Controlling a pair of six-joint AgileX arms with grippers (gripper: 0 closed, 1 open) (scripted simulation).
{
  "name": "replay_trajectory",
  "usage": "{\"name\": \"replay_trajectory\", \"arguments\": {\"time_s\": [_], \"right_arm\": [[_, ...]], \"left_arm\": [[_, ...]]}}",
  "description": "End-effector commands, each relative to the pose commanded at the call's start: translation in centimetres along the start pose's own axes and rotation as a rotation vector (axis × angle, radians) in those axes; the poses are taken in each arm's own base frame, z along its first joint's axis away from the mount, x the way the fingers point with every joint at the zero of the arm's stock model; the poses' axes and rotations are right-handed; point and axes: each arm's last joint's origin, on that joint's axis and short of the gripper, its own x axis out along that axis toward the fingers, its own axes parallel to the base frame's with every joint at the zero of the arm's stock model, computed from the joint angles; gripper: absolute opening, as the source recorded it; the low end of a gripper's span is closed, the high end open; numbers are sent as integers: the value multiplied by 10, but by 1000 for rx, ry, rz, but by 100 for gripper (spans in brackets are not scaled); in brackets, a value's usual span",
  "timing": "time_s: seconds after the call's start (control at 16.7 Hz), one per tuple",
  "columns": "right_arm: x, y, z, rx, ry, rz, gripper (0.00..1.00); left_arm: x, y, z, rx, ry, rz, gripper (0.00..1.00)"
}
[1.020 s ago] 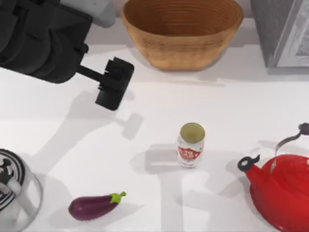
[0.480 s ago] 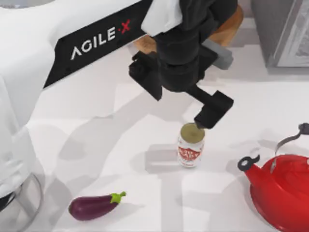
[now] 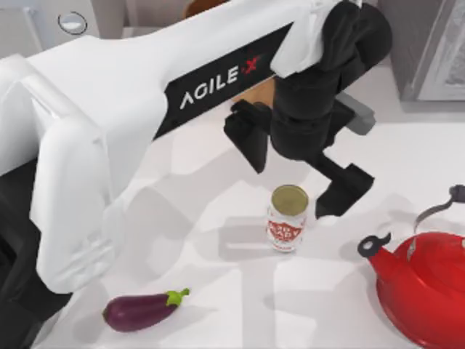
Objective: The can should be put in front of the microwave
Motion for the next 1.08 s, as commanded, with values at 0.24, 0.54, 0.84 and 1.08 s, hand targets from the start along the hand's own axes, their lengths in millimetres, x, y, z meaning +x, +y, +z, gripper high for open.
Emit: {"name": "replay_trajectory", "arguments": {"time_s": [0.24, 0.54, 0.84, 1.08], "right_arm": [[0, 0, 0, 0, 0, 0, 100], [0, 0, 0, 0, 0, 0, 100], [0, 0, 0, 0, 0, 0, 100], [0, 0, 0, 0, 0, 0, 100]], "left_arm": [[4, 1, 0, -1, -1, 0, 100], [47, 1, 1, 0, -3, 0, 100], [60, 0, 0, 0, 0, 0, 100], [60, 0, 0, 0, 0, 0, 77]]}}
